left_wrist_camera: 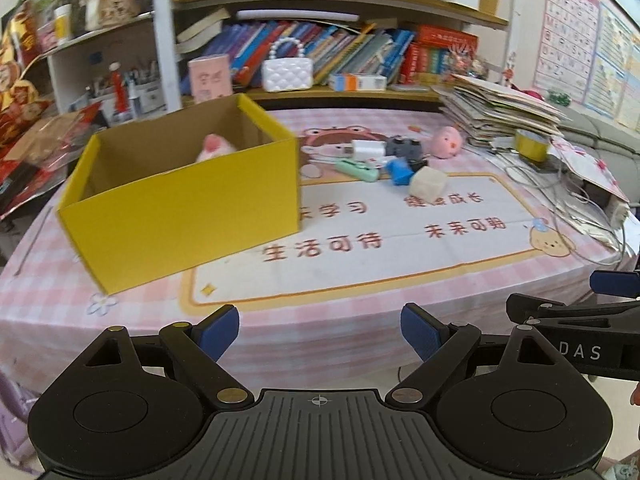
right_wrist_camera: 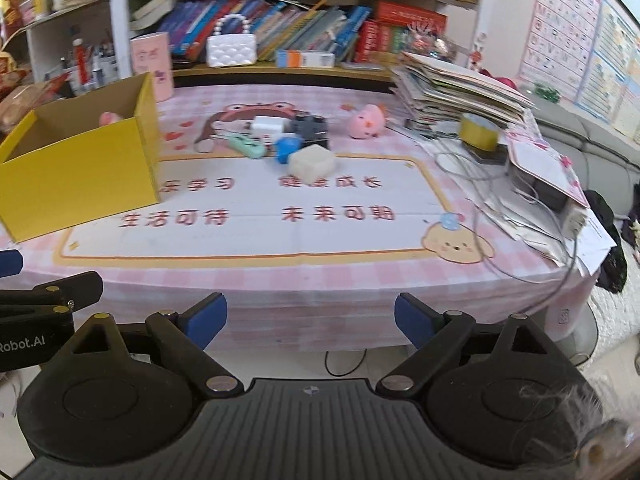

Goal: Organize objects
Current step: 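Move both tools back toward the remaining toys on the table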

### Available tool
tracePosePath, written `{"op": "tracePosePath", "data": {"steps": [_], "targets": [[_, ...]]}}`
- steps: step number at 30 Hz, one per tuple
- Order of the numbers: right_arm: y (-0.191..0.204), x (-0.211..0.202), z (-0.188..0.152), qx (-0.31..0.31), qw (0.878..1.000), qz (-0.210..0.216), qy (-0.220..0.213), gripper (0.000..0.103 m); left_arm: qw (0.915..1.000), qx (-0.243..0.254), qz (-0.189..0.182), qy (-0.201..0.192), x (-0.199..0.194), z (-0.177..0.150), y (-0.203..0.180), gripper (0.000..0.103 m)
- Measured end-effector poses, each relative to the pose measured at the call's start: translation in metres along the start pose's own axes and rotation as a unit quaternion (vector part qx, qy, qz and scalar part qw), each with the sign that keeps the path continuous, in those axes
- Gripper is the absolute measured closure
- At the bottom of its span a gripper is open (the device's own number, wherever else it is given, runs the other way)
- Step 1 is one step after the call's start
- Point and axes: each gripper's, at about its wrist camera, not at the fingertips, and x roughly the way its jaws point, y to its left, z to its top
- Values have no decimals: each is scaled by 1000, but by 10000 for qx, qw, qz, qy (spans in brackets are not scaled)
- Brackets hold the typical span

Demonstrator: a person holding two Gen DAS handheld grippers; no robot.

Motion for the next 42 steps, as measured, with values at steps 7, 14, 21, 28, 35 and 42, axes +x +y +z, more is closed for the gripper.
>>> {"op": "tracePosePath", "data": {"steps": [7, 14, 21, 28, 35, 42], "targets": [[-25, 14, 3, 153, 9997, -150, 143, 10, 9997, 209, -119, 77, 19, 12, -24, 4], [-40, 31, 6, 220, 9991, -167, 307, 10, 9991, 302, -151, 249, 39, 18, -40, 4], [-54, 50, 15, 262, 9986, -126, 435, 10, 9985, 277, -262, 392, 59, 27, -50, 4], [-68, 74, 30, 248, 9980, 8, 579, 10, 9981, 117, -326, 507, 82, 39, -58, 4], [-79, 98, 53, 129, 9981, 148, 586, 10, 9967, -114, -298, 746, 107, 57, -63, 4], [-90, 119, 78, -59, 9983, 372, 437, 11, 9970, -342, -21, 696, 126, 75, -68, 4]]}}
